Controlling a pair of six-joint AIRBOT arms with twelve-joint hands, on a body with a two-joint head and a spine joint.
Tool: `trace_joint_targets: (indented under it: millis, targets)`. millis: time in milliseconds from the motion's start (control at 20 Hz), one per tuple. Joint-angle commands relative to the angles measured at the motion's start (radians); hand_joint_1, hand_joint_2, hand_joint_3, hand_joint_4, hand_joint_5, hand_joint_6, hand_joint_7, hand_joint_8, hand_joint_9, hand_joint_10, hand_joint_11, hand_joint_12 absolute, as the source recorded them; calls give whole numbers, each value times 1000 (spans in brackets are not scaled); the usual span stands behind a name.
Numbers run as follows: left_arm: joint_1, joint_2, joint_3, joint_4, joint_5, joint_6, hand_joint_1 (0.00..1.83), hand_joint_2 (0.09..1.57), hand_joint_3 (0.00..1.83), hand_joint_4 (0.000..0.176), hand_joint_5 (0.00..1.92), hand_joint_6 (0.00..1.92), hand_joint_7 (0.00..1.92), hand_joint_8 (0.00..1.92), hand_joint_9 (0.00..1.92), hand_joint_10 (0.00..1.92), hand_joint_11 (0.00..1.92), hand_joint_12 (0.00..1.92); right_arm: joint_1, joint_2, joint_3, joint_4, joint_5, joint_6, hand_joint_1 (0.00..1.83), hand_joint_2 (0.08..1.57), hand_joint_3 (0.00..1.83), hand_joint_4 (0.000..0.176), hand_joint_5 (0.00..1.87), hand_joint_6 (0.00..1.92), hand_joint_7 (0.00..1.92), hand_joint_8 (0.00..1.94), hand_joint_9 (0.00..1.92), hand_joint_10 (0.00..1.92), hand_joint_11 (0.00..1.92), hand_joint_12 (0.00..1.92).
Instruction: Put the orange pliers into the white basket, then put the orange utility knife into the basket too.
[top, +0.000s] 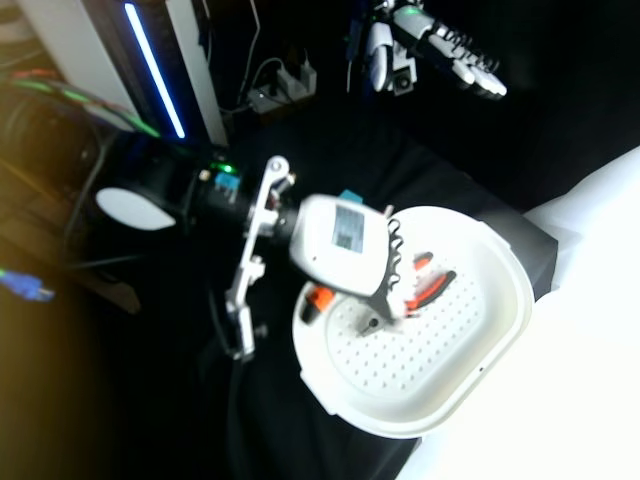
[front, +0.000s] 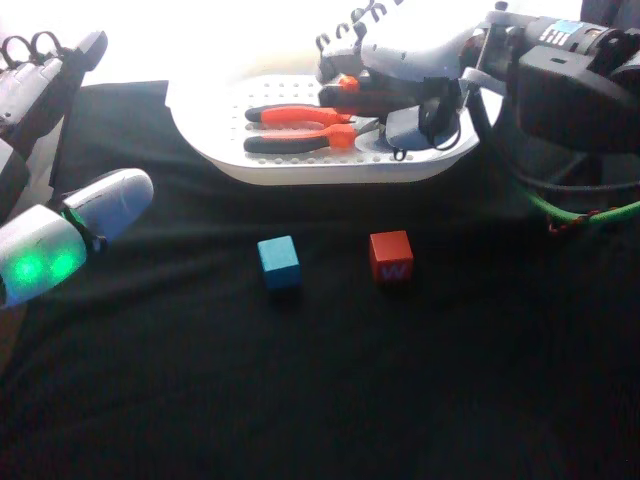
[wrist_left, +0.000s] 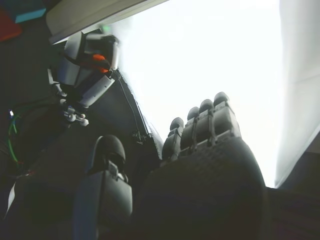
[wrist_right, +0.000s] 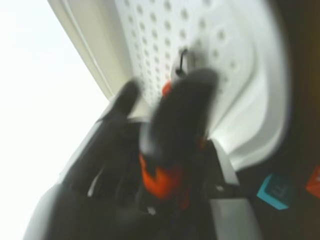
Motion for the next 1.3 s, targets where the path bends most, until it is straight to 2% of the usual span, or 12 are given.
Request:
trace_joint_targets:
  millis: [0,100,150,350,600,650,750,800,850,1000,1150,1250]
  targets:
    - [-8,-5,5,22,-119,-5,202,1286,5,73,0,0,0,0,0,0,0,0,19,-2,0,1,117,-4,478,1241,1,61,21,28,21,11,9,30,0,301]
    - [-8,-9,7,21,-118,-14,215,1296,8,37,0,0,0,0,0,0,0,0,19,-1,-19,0,119,-4,329,1187,0,114,0,0,0,0,0,0,0,11]
    - [-8,-10,8,19,-114,-14,221,1280,0,67,0,0,0,0,0,0,0,0,21,11,-30,1,133,-4,282,1117,0,132,0,0,0,0,0,0,0,1]
    - [-8,-9,5,13,-116,-14,238,1255,0,85,0,0,0,0,0,0,0,0,32,78,-98,0,193,-4,262,1014,0,94,0,0,0,0,0,0,0,0]
    - [-8,3,-2,13,-119,-14,225,1230,0,95,0,0,0,0,0,0,0,0,37,228,-267,-11,354,-4,259,1000,0,139,0,0,0,0,0,0,0,0]
    - [-7,10,-6,13,-124,-14,239,1230,0,92,0,0,0,0,0,0,0,0,36,289,-331,-12,425,-4,266,1022,0,97,0,0,0,0,0,0,0,0]
    - [-7,19,-10,13,-129,-14,257,1236,0,84,0,0,0,0,0,0,0,0,17,384,-417,-22,490,-4,265,1018,0,93,0,0,0,0,0,0,0,0]
    - [-7,25,-12,15,-135,-13,286,1235,0,107,0,0,0,0,0,0,0,0,4,442,-469,-29,527,-4,139,964,0,173,0,0,0,0,0,0,0,0]
    - [-3,34,-16,17,-142,-13,287,1227,0,127,0,0,0,0,0,0,0,0,-38,490,-512,-28,587,-4,119,981,0,175,0,0,0,0,0,0,0,0]
    - [0,58,-21,23,-156,-7,281,1207,0,160,0,0,0,0,0,0,0,0,-177,613,-601,9,774,-4,163,1021,4,176,0,0,0,0,0,0,0,0]
    - [1,76,-26,30,-171,0,281,1215,0,102,0,0,0,0,0,0,0,0,-286,691,-659,63,908,-4,145,1013,0,174,0,0,0,0,0,0,0,0]
    - [3,94,-36,35,-191,13,248,1209,0,105,0,0,0,0,0,0,0,0,-332,727,-689,86,992,-4,63,1007,0,119,0,0,0,0,0,0,0,0]
